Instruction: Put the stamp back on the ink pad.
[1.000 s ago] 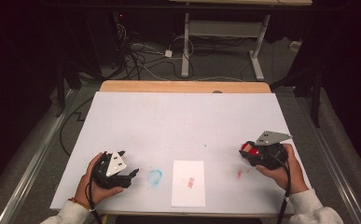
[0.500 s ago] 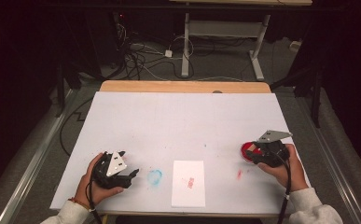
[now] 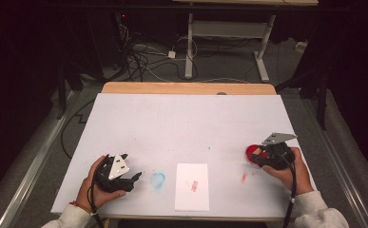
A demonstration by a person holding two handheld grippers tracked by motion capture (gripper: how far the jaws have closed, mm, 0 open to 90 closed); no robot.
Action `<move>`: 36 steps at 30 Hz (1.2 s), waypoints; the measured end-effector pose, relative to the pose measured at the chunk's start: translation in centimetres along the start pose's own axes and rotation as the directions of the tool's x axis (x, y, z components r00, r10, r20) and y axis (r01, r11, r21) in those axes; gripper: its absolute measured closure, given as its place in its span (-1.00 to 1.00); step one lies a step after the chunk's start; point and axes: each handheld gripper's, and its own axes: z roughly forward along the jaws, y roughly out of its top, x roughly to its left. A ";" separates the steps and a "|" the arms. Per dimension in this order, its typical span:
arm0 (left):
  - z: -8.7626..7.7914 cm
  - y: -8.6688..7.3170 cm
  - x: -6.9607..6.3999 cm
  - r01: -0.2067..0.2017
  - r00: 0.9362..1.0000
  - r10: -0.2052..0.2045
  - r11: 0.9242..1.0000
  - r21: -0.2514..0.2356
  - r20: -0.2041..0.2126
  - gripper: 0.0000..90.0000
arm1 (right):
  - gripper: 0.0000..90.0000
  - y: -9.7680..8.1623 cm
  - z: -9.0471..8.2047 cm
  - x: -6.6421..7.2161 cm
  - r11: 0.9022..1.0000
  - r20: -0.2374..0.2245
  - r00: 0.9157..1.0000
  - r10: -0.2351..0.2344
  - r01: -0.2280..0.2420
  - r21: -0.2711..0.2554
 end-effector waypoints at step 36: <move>-0.1 0.0 0.0 -0.001 1.000 0.001 1.000 -0.002 -0.003 -0.54 | 0.05 0.2 -0.5 0.0 0.999 0.038 0.999 0.008 -0.007 -0.037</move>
